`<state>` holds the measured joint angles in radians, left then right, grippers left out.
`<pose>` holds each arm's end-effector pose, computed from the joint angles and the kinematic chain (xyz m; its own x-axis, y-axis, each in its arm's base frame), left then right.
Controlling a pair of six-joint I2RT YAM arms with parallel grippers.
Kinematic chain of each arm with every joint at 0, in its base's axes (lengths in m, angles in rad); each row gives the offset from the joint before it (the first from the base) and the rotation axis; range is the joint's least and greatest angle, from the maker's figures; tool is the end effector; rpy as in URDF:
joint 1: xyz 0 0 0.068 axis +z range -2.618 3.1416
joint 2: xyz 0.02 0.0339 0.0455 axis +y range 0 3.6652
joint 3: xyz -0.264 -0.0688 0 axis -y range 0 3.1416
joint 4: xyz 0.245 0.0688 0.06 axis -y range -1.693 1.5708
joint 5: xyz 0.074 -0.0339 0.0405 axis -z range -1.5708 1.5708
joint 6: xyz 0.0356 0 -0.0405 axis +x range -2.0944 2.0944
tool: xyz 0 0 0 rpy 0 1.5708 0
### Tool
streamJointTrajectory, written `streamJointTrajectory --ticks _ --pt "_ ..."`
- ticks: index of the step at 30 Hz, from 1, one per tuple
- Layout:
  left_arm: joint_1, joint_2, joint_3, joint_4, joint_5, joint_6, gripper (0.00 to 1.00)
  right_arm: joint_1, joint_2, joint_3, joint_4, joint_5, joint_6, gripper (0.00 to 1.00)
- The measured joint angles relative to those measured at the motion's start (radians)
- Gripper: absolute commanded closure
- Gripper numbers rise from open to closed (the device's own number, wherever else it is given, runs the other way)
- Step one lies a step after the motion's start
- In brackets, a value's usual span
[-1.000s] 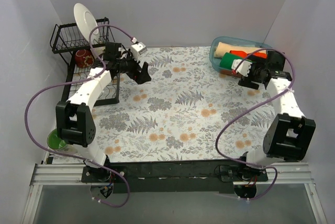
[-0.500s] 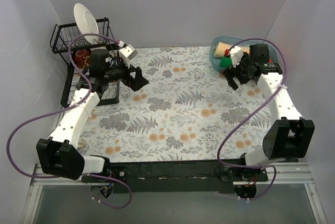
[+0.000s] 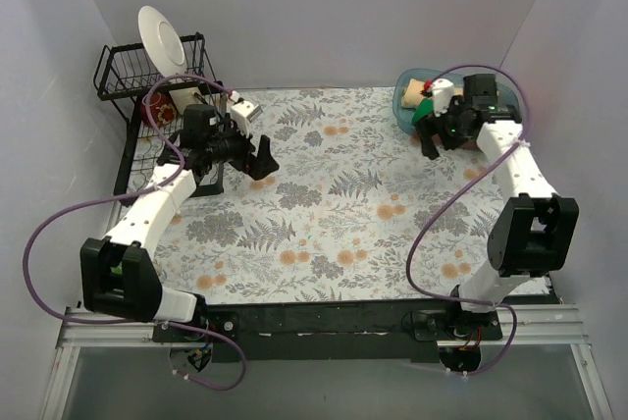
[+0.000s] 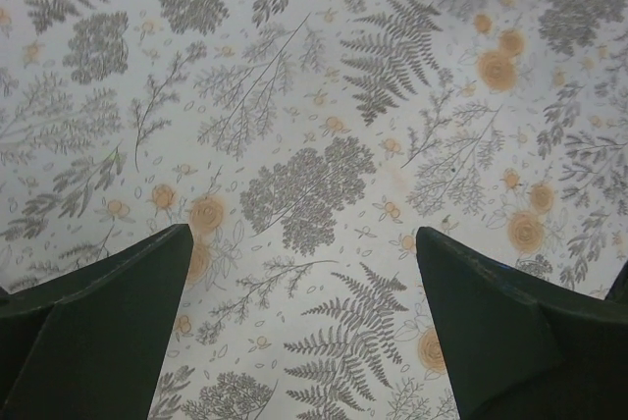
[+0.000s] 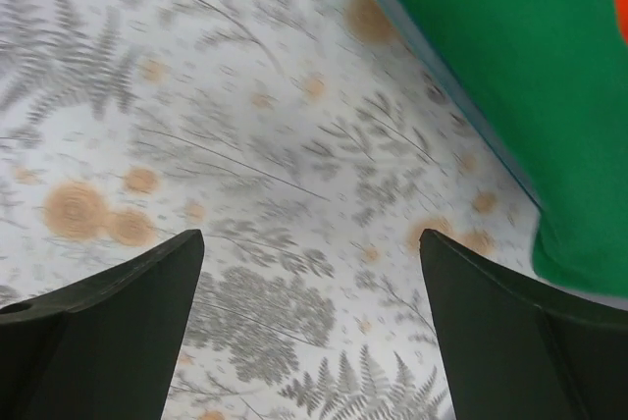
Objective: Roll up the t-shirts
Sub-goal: Reset both arms
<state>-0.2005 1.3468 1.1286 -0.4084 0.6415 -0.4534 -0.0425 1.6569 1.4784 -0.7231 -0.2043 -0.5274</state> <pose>0.2864 -0.0799 0.3163 -0.7945 -0.1966 -0.5745 0.3187 0.6702 -0.6703 0.3620 -0.0082 0.3067 -0.6348 -0.4663 -0.6161 -0.4671 0.8668 -0.1747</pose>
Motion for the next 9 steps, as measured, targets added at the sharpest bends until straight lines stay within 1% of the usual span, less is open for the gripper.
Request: streamJointTrajectory --ticks 3,6,9 --pt "0.000 0.070 -0.006 0.000 -0.068 -0.009 0.02 0.145 -0.066 -0.045 0.036 -0.014 0.022 0.01" --pt "0.000 0.138 -0.005 -0.002 -0.141 -0.012 0.02 0.286 -0.158 -0.117 0.050 -0.068 0.036 0.01" --pt "0.000 0.195 0.022 -0.024 -0.201 -0.011 0.02 0.320 -0.225 -0.154 0.040 -0.105 0.050 0.01"
